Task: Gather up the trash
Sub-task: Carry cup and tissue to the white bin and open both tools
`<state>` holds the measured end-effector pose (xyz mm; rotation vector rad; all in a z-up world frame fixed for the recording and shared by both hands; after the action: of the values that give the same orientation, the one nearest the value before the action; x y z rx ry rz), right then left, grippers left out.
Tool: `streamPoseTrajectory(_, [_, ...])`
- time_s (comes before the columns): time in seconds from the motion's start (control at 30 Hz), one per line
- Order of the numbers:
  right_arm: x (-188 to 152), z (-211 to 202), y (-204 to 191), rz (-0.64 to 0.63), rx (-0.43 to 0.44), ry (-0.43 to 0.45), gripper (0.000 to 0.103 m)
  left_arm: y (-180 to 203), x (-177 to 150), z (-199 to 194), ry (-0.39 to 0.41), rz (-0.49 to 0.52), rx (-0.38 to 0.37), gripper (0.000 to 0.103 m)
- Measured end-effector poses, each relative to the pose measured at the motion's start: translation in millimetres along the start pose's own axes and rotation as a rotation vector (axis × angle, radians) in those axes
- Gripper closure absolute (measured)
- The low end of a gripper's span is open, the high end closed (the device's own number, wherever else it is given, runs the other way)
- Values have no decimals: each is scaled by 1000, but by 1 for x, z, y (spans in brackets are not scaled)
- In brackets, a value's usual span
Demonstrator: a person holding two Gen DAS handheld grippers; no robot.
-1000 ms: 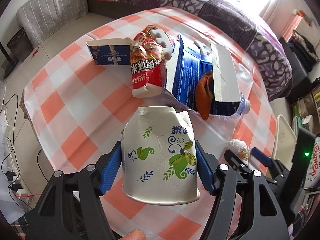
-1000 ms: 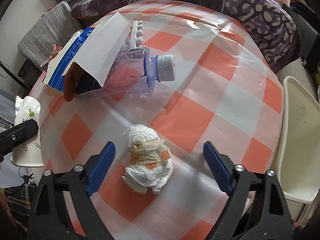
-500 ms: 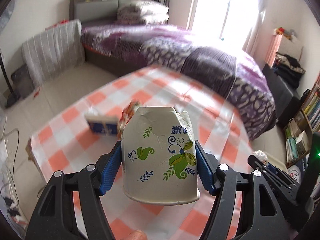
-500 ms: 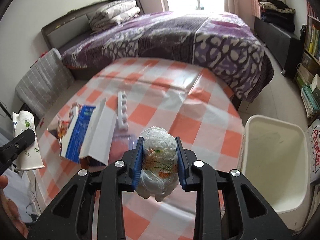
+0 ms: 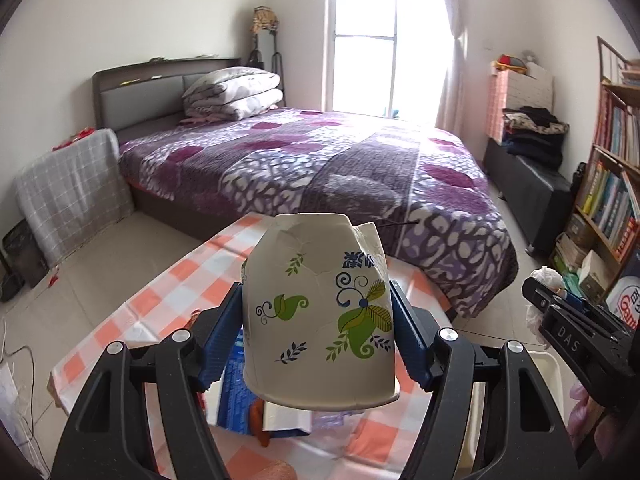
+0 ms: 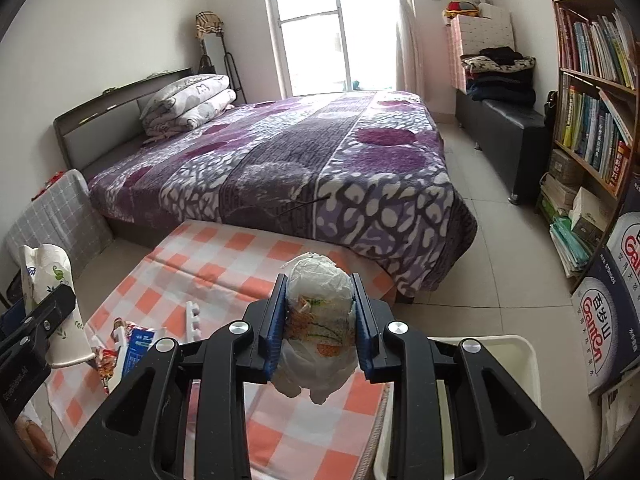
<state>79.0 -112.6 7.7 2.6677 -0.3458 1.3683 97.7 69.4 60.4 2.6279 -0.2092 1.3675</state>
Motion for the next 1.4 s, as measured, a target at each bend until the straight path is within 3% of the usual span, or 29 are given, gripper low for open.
streamPoseTrajectory(0.27, [-16, 41, 56, 36, -127, -70, 74, 47, -9, 55, -50, 16, -115, 35])
streamPoseTrajectory(0.4, [-22, 66, 88, 80, -175, -158, 74, 72, -27, 76, -81, 30, -170, 35])
streamPoseTrajectory(0.5, [-20, 72, 107, 115, -210, -171, 73, 92, -39, 87, -104, 38, -208, 35])
streamPoseTrajectory(0.6, [-21, 78, 129, 193, -222, -210, 65, 109, -49, 94, -130, 51, -245, 35])
streamPoseTrajectory(0.63, [-22, 79, 136, 213, -228, -218, 57, 113, -53, 96, -134, 57, -253, 35])
streamPoseTrajectory(0.83, [-22, 78, 170, 306, -275, -218, 37, 140, -64, 103, -158, 86, -299, 34])
streamPoseTrajectory(1.17, [-28, 72, 217, 415, -320, -227, 23, 181, -80, 110, -215, 106, -388, 32])
streamPoseTrajectory(1.27, [-31, 71, 228, 437, -334, -232, 20, 191, -85, 113, -245, 91, -478, 28])
streamPoseTrajectory(1.4, [-33, 69, 235, 443, -353, -217, 12, 202, -95, 118, -305, 68, -565, 16])
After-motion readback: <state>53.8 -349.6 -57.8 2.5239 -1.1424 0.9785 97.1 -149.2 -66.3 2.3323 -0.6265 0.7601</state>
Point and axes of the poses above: each gripper's, at about its wrist camera, not at the fingertips, and z roughly the way its jaws point, y to its right, x to its top, the point moved 2 cm from there along z, roughly the way its jaws point, and after that the axes turned 14 degrees about -x, right-handed, at the moved point
